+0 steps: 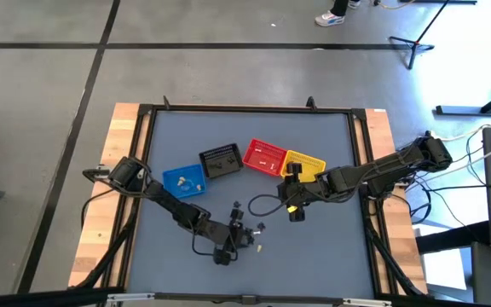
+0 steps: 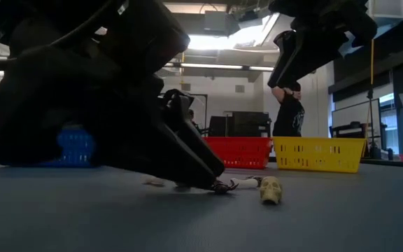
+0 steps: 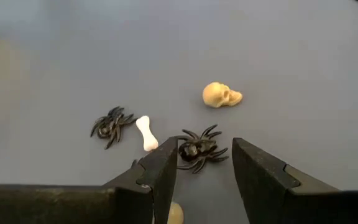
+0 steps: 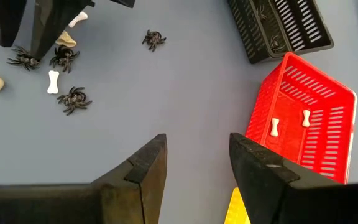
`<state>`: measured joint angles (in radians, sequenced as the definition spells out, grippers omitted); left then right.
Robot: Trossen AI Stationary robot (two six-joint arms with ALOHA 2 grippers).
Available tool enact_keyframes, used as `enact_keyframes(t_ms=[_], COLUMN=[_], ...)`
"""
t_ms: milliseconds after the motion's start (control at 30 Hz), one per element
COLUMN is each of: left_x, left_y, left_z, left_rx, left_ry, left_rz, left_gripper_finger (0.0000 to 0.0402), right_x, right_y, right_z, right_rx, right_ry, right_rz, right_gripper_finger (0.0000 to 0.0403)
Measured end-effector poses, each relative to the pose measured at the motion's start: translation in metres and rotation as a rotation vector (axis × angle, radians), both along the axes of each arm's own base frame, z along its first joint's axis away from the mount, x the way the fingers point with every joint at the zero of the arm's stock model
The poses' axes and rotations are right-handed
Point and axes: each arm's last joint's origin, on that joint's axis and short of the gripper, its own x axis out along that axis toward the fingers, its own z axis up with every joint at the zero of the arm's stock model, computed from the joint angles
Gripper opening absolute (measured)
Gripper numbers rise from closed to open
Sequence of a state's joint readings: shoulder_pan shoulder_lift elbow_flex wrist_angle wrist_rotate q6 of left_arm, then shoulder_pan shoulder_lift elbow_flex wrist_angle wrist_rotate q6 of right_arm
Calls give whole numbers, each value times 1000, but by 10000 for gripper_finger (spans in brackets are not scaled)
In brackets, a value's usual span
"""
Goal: Sort Halloween decoration
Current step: Put the black spider toy into the black bin
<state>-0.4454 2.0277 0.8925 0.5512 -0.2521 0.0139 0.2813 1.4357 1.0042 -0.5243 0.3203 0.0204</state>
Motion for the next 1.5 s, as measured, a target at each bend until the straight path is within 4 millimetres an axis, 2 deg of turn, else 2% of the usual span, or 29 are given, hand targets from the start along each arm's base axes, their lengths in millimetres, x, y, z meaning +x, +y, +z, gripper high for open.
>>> enact_keyframes(t_ms=[233, 700, 1033, 1500], left_x=[4, 10, 9, 10], left_y=[-1, -3, -4, -2], left_z=[-10, -10, -10, -10], left_rx=[1, 56, 72, 90], left_ry=[5, 1, -3, -21], left_rz=[1, -2, 20, 66], left_gripper_finger=[147, 144, 87, 28], right_x=[0, 0, 0, 0], right_y=[0, 0, 0, 0], right_z=[0, 0, 0, 0], right_rx=[0, 0, 0, 0], right_ry=[0, 0, 0, 0], right_rz=[-1, 0, 0, 0], right_gripper_finger=[172, 172, 172, 172])
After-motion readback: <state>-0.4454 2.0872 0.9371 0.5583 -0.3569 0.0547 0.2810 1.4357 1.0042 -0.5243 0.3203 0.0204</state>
